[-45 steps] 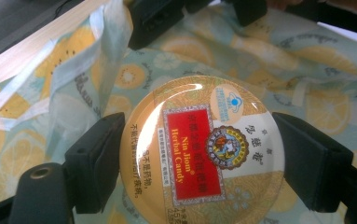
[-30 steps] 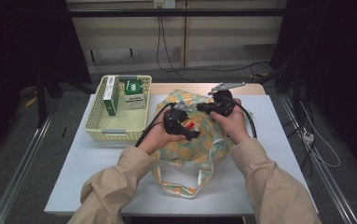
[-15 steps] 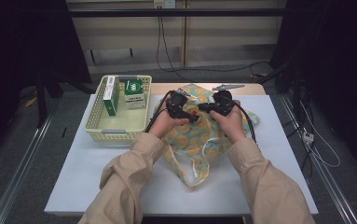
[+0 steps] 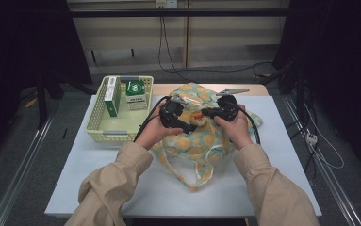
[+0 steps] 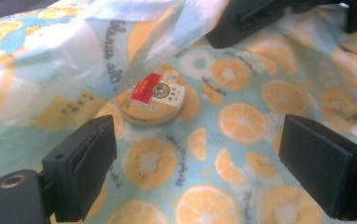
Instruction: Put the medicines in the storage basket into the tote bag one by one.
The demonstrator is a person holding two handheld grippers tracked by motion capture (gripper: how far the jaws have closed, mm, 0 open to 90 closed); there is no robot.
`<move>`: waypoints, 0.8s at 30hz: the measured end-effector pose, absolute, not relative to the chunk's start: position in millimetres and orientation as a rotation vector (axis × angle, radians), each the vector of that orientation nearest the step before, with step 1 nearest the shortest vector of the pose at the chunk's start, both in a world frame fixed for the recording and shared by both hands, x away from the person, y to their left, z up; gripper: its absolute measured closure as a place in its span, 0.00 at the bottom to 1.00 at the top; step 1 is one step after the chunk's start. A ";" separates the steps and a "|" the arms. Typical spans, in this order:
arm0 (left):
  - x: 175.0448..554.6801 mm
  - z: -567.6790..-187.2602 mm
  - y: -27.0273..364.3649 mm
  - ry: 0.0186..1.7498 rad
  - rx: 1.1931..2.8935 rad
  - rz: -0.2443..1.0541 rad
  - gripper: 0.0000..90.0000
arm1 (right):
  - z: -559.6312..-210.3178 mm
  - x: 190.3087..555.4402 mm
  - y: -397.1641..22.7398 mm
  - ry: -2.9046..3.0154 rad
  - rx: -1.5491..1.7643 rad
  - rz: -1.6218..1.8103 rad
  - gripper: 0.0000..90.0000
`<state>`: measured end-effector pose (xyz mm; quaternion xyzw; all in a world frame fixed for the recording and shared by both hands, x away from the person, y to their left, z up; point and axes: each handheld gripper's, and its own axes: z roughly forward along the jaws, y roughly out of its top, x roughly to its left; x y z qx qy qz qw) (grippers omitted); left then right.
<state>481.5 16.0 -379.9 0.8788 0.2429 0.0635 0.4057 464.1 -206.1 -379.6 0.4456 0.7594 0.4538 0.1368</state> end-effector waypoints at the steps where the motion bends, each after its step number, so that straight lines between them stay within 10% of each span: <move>1: 479.9 -377.6 18.5 0.615 2.209 0.155 0.12 | -379.8 463.5 -206.2 2.202 1.285 1.311 1.00; 24: 473.0 -341.2 79.3 0.635 2.183 0.220 0.11 | -385.1 454.4 -210.1 2.225 1.269 1.303 1.00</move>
